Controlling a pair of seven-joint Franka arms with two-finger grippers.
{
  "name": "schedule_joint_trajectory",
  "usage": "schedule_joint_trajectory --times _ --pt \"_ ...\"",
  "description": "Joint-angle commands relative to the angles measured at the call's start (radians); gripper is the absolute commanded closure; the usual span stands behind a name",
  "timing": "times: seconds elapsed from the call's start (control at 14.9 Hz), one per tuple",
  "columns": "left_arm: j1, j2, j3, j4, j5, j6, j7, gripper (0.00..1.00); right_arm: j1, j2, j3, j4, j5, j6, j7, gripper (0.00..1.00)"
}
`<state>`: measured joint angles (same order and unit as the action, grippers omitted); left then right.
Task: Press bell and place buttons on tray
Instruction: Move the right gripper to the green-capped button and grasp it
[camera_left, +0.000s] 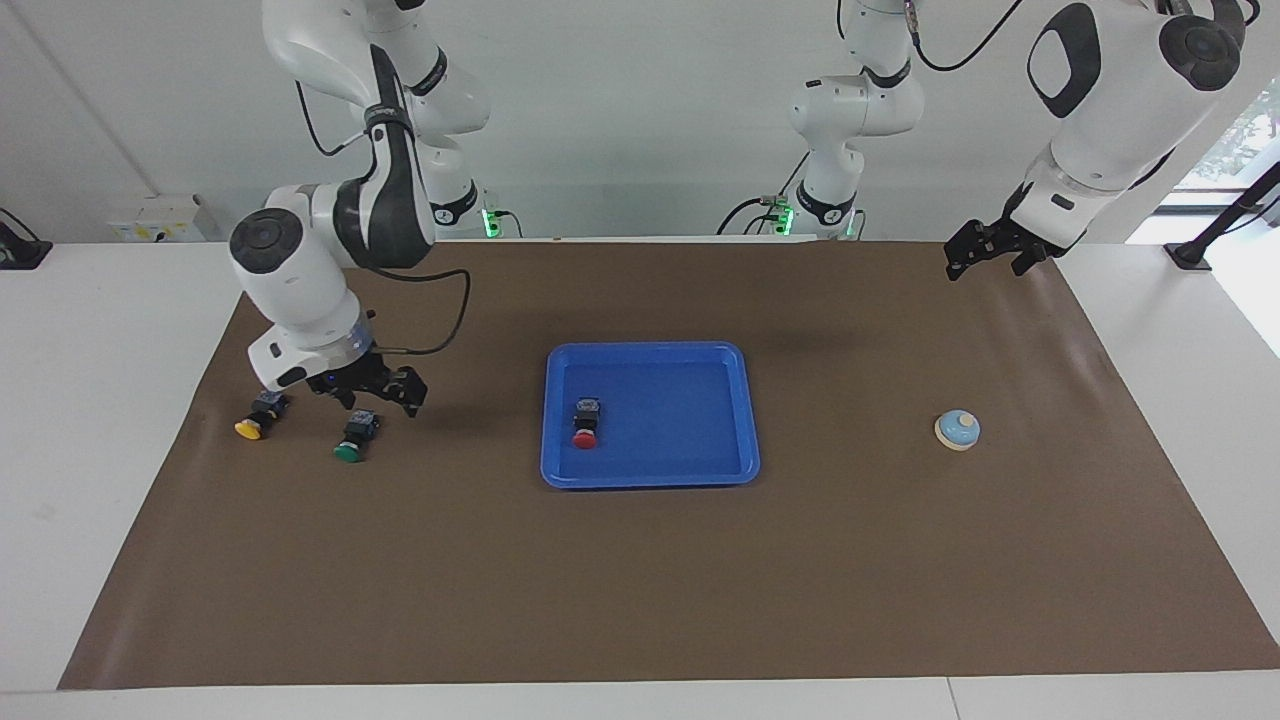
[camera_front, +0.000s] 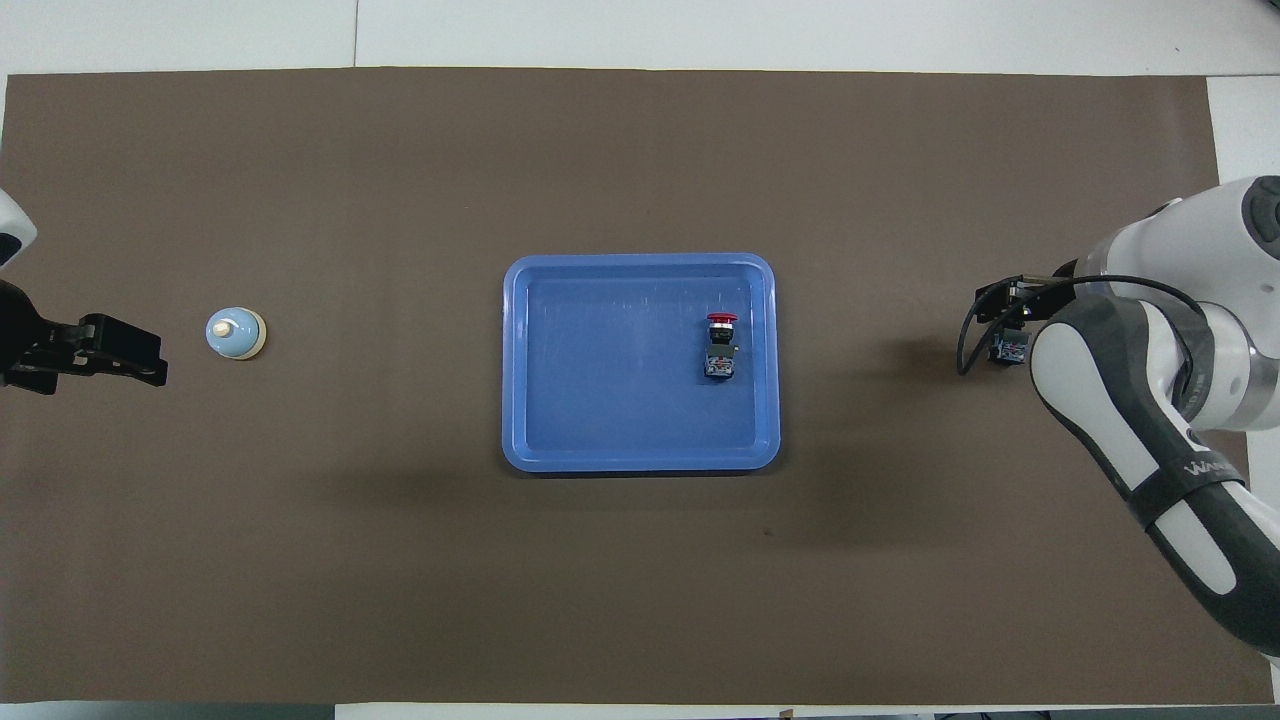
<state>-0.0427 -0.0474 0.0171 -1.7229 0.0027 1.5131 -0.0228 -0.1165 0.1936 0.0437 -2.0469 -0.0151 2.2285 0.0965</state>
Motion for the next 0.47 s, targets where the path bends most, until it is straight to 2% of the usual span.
schedule_joint_trajectory --times 0.0,0.2,0.4 --pt "0.006 -0.011 -0.002 -0.003 -0.009 0.004 -0.006 0.0 -0.047 -0.037 0.016 -0.113 -0.023 0.103 -0.059 0.0" --pt "0.006 -0.011 -0.002 -0.003 -0.009 0.002 -0.006 0.0 -0.081 -0.025 0.016 -0.17 -0.023 0.212 -0.103 0.0" --pt "0.006 -0.011 -0.002 -0.003 -0.009 0.004 -0.006 0.0 -0.081 -0.008 0.018 -0.173 -0.023 0.235 -0.095 0.0"
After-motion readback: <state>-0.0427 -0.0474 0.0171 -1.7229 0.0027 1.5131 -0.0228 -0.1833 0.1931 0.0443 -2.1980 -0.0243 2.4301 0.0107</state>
